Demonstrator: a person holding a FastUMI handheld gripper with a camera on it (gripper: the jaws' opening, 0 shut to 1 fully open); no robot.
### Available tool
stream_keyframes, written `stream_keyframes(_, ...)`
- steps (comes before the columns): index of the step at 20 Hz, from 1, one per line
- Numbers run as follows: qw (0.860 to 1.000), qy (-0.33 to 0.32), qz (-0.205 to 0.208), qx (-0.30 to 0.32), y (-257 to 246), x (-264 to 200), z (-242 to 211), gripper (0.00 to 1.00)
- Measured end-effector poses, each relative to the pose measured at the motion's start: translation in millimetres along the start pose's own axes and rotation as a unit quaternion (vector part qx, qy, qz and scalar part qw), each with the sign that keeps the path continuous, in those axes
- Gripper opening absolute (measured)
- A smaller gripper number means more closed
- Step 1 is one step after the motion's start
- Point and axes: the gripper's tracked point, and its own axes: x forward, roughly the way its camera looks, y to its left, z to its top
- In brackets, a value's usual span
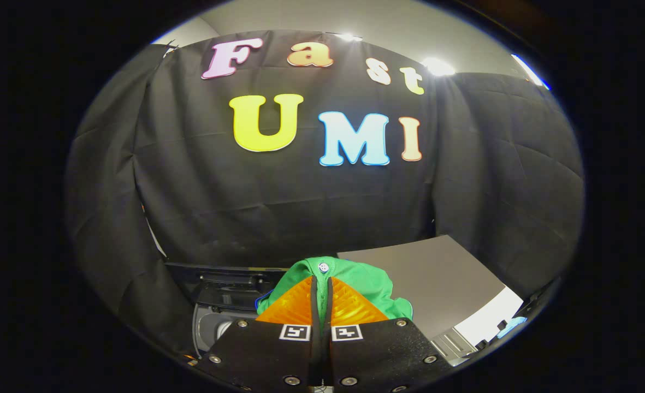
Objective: Put the clothes into the washing machine and then close the washing machine lid.
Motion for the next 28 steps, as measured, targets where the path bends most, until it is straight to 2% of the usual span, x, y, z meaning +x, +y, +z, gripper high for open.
stream_keyframes(14,0.996,0.023,0.066,-0.047,143,1,-36,0.0)
stream_keyframes(21,0.991,0.072,0.085,-0.07,180,28,-96,0.0)
stream_keyframes(28,0.984,0.135,0.089,-0.08,185,71,-166,0.0)
